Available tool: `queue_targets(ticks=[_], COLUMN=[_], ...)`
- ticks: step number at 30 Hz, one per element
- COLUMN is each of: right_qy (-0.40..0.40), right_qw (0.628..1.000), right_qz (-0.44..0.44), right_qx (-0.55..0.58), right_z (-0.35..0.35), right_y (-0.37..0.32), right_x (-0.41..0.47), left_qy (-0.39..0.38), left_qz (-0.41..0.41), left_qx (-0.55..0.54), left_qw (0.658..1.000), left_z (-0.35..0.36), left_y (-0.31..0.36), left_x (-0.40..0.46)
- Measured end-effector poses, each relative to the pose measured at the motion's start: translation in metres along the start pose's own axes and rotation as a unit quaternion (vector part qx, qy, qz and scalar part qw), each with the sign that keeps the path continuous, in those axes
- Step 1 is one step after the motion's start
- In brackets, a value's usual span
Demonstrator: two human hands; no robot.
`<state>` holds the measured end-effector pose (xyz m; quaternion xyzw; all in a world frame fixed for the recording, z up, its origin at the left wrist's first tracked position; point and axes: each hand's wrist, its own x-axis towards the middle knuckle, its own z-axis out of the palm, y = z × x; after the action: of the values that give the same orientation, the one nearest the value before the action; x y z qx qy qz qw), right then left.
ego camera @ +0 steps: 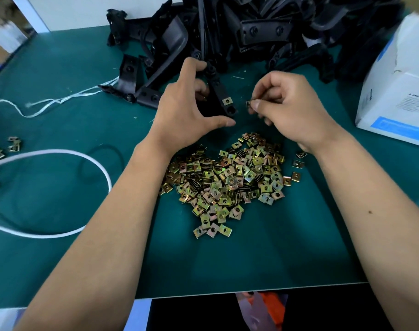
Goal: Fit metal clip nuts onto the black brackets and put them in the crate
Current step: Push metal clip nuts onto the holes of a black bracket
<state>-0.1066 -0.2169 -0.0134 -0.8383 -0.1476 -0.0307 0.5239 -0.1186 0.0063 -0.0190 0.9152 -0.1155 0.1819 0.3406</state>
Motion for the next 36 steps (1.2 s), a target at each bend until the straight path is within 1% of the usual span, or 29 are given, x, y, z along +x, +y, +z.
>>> queue_targets(ticks=[6,14,17,23,27,30,36], right_qy=[-0.028,-0.035,-0.028,-0.018,-0.012,-0.005,-0.053], right_qw=[0.999,0.997,0.998,1.0,0.998,0.998,0.997], right_qz=[0.025,0.048,0.032,-0.01,-0.033,-0.039,-0.033], right_qx=[0.016,0.048,0.042,-0.019,-0.048,-0.041,-0.039], right_z=[0.002,0.006,0.009,0.02,0.021,0.019,0.012], right_y=[-0.003,-0.002,-0.002,0.0,-0.002,-0.003,-0.004], right_x=[-0.002,-0.002,-0.001,-0.003,-0.004,-0.004,-0.004], left_qy=[-0.007,-0.026,-0.006,0.008,0.004,-0.001,-0.012], left_qz=[0.008,0.005,0.027,0.081,0.071,0.059,0.044], left_qx=[-0.008,-0.043,-0.085,-0.103,-0.128,-0.136,-0.121], left_qw=[1.0,0.999,0.996,0.991,0.989,0.989,0.992], left_z=[-0.002,0.001,0.002,0.008,0.008,0.008,0.008], left_y=[0.002,0.006,0.011,0.014,0.013,0.01,0.014], left_x=[-0.001,-0.003,-0.006,-0.006,-0.005,-0.006,-0.008])
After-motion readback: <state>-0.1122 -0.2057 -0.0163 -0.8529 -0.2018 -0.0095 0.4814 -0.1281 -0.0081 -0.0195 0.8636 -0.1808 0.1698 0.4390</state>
